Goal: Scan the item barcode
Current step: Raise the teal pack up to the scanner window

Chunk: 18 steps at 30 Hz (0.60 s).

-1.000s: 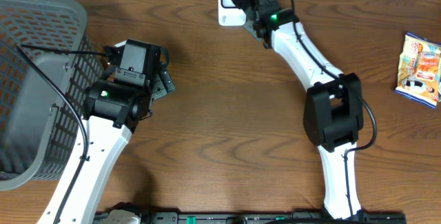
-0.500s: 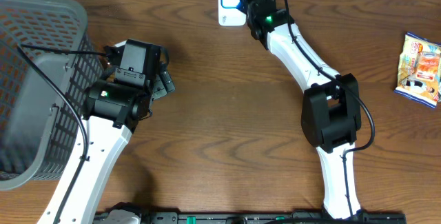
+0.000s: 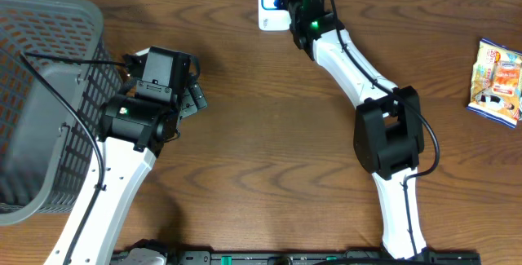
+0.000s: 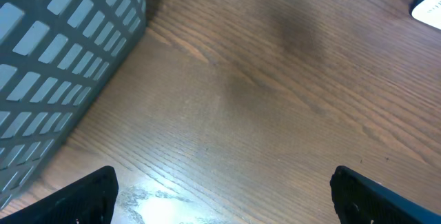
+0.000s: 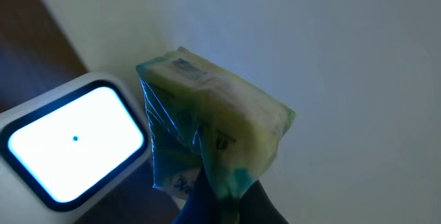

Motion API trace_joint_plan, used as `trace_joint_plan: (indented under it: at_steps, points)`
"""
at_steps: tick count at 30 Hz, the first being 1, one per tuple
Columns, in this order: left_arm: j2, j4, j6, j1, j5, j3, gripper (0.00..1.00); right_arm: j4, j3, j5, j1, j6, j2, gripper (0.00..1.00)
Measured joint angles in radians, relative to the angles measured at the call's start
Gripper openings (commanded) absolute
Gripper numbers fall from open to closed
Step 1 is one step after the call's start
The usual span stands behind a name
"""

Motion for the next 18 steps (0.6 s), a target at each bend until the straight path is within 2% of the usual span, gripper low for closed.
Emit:
trace_joint_plan:
  at_steps: [8,18]
  points:
    - [0.0,0.0,0.0,0.0,0.0,0.0,0.98,-0.012,0.0,0.016,0.006,-0.096,0.053,0.01]
    - [0.0,0.0,0.0,0.0,0.0,0.0,0.98,0.09,0.011,0.132,0.008,0.003,0.095,0.01]
